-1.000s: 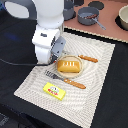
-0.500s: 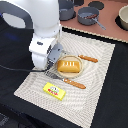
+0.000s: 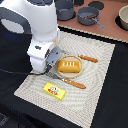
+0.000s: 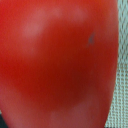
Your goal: Interact with the objects in diverse but meaningful ways.
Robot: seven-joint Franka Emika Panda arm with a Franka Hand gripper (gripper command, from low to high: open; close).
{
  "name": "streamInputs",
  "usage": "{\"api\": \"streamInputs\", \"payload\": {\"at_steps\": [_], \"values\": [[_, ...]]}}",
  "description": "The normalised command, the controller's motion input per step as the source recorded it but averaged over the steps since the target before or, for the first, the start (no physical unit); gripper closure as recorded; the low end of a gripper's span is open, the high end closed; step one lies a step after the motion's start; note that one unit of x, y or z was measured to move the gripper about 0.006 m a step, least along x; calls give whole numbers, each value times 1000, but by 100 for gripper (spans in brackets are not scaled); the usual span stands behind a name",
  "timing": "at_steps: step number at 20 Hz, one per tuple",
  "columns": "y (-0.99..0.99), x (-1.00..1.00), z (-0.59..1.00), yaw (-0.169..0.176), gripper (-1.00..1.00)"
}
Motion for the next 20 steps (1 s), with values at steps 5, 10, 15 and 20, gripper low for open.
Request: {"api": "streamInputs", "payload": {"at_steps": [5,10,15,20], "values": [[0,0,-159,0,100],[0,-6,-84,0,100],[144,-96,752,27,100],[102,-401,518,83,100]]}}
